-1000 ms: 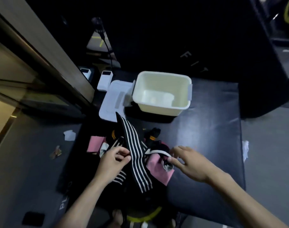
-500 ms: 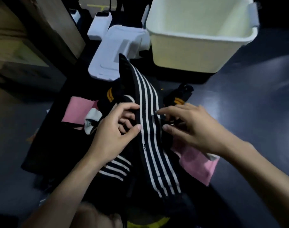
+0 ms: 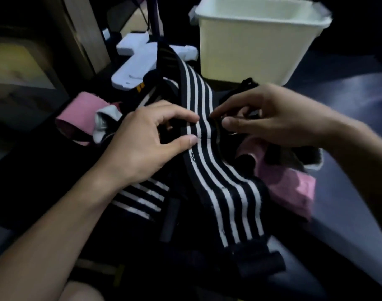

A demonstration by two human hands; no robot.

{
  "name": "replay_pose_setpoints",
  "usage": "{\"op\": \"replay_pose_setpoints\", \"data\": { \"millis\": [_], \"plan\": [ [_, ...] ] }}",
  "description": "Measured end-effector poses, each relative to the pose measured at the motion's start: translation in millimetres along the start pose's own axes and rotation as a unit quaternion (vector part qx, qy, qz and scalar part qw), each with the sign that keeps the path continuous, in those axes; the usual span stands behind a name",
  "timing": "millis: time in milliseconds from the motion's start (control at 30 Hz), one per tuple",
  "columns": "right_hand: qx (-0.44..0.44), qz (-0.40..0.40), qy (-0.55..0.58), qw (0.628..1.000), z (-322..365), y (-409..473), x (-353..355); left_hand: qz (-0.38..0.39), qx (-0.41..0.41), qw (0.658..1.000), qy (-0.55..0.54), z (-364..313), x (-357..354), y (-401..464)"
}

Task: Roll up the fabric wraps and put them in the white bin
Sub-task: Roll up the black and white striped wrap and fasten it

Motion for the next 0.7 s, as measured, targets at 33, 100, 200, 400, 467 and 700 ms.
{"op": "replay_pose_setpoints", "data": {
  "millis": [33, 100, 200, 400, 467, 700],
  "plan": [
    [-0.004, -0.008, -0.010, 1.000, 2, -1, 1, -0.005, -0.002, 1.000, 0.000, -1, 1, -1],
    [-0.019, -0.027, -0.036, 0.999, 6, -3, 5, -0.016, -0.004, 1.000, 0.006, -6, 2, -1],
    [-0.037, -0.074, -0.058, 0.995, 14, -13, 16, -0.036, -0.016, 0.999, 0.022, -20, 5, -3],
    [-0.034, -0.169, 0.131, 0.976, 55, -54, 48, -0.092, -0.047, 0.995, -0.014, -74, 31, -11],
    [-0.031, -0.189, 0.199, 0.961, 68, -67, 56, -0.085, -0.049, 0.993, -0.067, -95, 37, -14],
    [-0.094, -0.202, 0.447, 0.866, 87, -115, 74, -0.015, -0.098, 0.971, -0.218, -176, 24, -41]
  ]
}}
Point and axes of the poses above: each hand's wrist, its own y-axis towards the middle knuckle, its own x-axis out of the back of the hand, z = x × y, the point moved 7 cm from there along y, towards the middle knuckle, and after that the axes turned 11 degrees about -y, right-handed, at the moved point
